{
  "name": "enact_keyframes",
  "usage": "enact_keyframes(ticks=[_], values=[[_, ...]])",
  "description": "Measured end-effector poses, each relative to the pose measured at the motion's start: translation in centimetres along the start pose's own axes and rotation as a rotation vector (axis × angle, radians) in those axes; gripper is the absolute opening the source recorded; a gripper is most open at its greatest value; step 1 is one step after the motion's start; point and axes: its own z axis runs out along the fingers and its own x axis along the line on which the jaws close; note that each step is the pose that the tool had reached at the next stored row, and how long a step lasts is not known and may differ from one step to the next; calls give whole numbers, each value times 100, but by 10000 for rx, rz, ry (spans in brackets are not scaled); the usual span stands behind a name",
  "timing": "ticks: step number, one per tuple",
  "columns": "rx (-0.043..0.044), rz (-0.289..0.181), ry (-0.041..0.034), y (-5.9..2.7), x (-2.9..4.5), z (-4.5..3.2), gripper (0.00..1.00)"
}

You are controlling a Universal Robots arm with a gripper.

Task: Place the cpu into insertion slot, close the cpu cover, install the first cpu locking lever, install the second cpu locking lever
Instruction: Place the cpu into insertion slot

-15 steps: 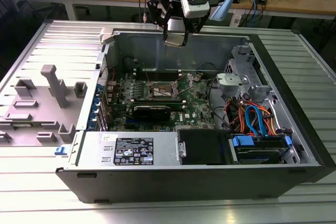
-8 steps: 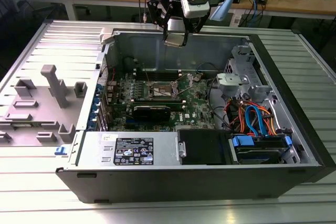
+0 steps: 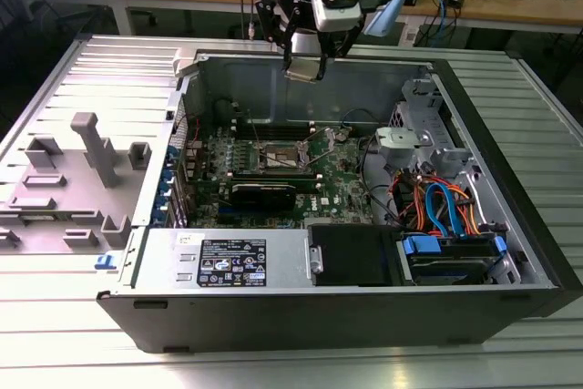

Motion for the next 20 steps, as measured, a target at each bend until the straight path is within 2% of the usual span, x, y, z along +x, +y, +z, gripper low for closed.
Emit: enact_keyframes(ticks=[4,20], values=[[-3,158,-14,-40,-12,0,55],[-3,247,-22,-41,-13,-1,55]])
